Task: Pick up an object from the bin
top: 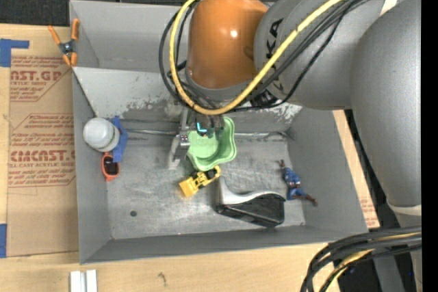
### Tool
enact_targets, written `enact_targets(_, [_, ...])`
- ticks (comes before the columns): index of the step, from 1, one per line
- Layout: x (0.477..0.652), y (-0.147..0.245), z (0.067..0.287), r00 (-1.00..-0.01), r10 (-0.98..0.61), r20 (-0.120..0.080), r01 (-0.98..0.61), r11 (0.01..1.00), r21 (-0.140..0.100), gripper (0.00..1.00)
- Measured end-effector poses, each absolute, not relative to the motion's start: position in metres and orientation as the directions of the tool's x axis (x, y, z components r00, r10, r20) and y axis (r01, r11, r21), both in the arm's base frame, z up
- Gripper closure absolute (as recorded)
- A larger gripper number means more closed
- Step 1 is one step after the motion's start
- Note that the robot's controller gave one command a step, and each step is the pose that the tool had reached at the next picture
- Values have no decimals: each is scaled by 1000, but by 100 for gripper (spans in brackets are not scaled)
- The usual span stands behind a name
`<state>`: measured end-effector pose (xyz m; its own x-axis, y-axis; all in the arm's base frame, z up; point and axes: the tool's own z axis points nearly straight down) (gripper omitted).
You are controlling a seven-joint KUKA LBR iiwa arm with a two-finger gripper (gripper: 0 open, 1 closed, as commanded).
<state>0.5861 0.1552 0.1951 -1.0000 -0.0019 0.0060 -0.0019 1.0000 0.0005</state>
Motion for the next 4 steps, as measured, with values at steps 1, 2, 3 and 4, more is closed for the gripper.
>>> enact_targets(1, [588,154,200,-1000,-1,-1,-1,1000,1,0])
enact_targets(2, [589,121,154,-992,-123,-5,-123,992,1,0])
enact_targets(3, [591,103,119,-876,-482,-8,-482,876,0,0])
enact_targets(4, [592,67,96,-809,-588,-5,-588,809,5,0])
